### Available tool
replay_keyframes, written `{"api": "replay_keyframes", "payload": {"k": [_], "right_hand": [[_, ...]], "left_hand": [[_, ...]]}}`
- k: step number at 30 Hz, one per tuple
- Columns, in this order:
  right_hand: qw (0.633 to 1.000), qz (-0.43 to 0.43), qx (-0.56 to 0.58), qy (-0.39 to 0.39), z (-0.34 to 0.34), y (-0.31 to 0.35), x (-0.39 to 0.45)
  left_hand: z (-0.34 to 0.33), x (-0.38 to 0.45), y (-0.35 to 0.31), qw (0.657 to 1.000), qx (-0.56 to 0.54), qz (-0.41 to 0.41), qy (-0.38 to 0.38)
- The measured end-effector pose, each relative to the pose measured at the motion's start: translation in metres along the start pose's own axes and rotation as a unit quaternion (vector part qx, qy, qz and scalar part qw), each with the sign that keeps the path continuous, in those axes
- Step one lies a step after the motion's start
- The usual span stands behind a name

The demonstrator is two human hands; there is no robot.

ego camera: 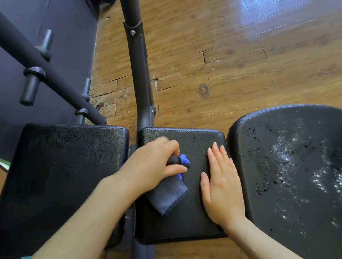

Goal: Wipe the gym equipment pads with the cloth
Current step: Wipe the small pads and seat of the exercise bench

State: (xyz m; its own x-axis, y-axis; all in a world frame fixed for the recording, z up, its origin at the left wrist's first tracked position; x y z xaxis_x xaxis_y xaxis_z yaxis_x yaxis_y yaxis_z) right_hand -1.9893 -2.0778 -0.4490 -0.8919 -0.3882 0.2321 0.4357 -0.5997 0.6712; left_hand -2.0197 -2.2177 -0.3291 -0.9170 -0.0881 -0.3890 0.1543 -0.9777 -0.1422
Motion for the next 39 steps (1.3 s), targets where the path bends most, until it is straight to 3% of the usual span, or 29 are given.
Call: {"api": "replay_keyframes", "payload": {"k": [3, 5, 7, 12, 16, 20, 25, 31, 36, 39], "right_hand": [[1.000, 0.000, -0.003, -0.001, 0.001, 0.001, 0.000], [1.000, 0.000, -0.001, -0.004, 0.001, 0.001, 0.000], [1.000, 0.000, 0.001, -0.006, 0.001, 0.001, 0.001], [1.000, 0.003, 0.002, -0.004, 0.000, 0.000, -0.001], [1.000, 0.004, -0.001, -0.001, -0.001, 0.000, 0.000], [1.000, 0.004, 0.000, -0.006, 0.001, 0.001, 0.001], [1.000, 0.006, -0.004, -0.007, 0.001, 0.001, 0.000], [1.000, 0.006, -0.002, -0.008, 0.001, 0.001, 0.000], [1.000, 0.004, -0.001, -0.005, 0.001, 0.001, -0.001], [1.000, 0.004, 0.002, -0.005, 0.000, 0.000, 0.000]], "left_hand": [[-0.009, -0.006, -0.004, 0.966, 0.108, -0.034, -0.233], [-0.022, -0.018, -0.008, 0.950, 0.095, -0.083, -0.285], [-0.037, -0.030, -0.004, 0.950, 0.100, -0.105, -0.275], [-0.060, -0.030, -0.001, 0.973, 0.167, -0.080, -0.139], [-0.063, -0.039, 0.001, 0.974, 0.172, -0.108, -0.103], [-0.066, -0.062, 0.014, 0.963, 0.206, -0.124, -0.121], [-0.060, -0.019, -0.009, 0.966, 0.193, -0.086, -0.151], [-0.067, -0.088, 0.014, 0.961, 0.201, -0.135, -0.136], [-0.060, -0.022, -0.011, 0.951, 0.243, -0.060, -0.180], [-0.059, -0.032, -0.009, 0.954, 0.214, -0.052, -0.202]]}}
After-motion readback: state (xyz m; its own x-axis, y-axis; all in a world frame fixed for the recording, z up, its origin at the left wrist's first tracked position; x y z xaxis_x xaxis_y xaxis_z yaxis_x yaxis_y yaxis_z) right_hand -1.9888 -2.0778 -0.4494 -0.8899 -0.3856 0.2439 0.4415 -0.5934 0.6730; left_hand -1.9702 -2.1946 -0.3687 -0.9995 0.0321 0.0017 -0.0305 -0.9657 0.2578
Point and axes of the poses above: each hand's wrist, its own x-axis towards the middle knuckle, its own z-axis out of the back of the hand, y = z × x, the point moved 6 cm from there along x, towards the middle knuckle, and after that the axes turned 14 degrees about z, right-handed, at the moved point
